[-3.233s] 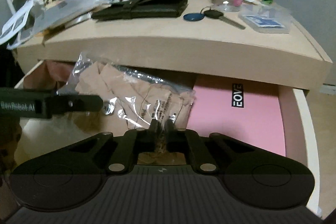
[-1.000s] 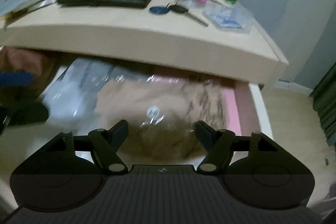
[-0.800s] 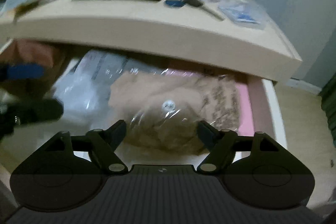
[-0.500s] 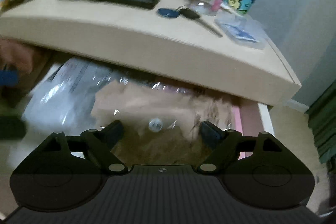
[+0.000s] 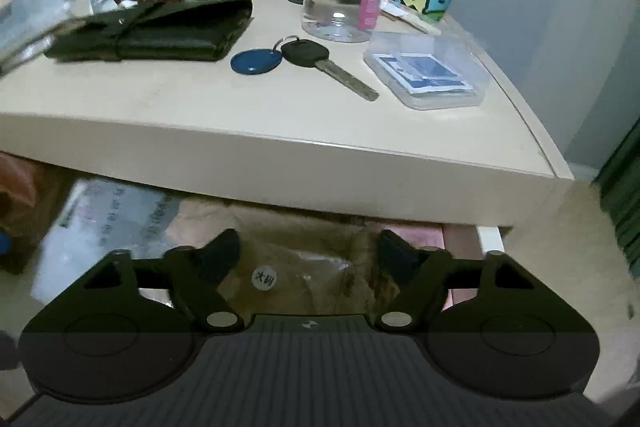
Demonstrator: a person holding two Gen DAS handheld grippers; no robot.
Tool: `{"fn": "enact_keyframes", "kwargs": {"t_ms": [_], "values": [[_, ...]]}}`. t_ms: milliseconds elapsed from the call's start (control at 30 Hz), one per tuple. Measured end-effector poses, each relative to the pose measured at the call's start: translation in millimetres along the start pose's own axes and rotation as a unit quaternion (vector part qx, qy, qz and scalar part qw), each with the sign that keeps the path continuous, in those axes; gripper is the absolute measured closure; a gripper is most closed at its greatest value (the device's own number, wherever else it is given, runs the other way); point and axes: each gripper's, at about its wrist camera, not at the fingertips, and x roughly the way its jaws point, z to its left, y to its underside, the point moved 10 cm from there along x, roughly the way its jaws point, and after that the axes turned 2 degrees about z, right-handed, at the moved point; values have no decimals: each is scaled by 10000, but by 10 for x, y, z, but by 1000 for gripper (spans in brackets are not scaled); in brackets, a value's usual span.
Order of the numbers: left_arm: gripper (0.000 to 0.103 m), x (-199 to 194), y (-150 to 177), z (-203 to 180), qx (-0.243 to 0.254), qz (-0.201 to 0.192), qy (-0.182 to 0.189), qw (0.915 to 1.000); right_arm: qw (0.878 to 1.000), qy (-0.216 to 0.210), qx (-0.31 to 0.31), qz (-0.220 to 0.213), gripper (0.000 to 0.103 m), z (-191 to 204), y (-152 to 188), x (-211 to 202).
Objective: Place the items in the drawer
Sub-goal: 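Push the clear bag deeper into the drawer with the right tool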
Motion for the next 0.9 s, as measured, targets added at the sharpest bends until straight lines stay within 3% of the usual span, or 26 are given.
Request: {"fn": "enact_keyframes", "kwargs": {"t_ms": [133,300,433,533,733,900], "values": [[0,1,-2,8,-35,9,13,10000,9977,-632,-225,58,30,93,126,-379],[0,8,-3,11,-42,26,21,10000,9856,-1400,-171,934,31,280,587,-532],[0,5,-2,17,-70,22,12,10000,9847,-1326,-189,1111,31,344,735,-425],[0,3,-2,25,-99,21,5,9999,9879,-1160,-126,1022,31,338,635,-284],[0,2,4,26,-115,30,34,9999,9954,-750,-137,581,32,205,459,-232],[0,6,10,14,-85,38,46,9999,9988,-166,-409,187,30,72,328,-110]]}}
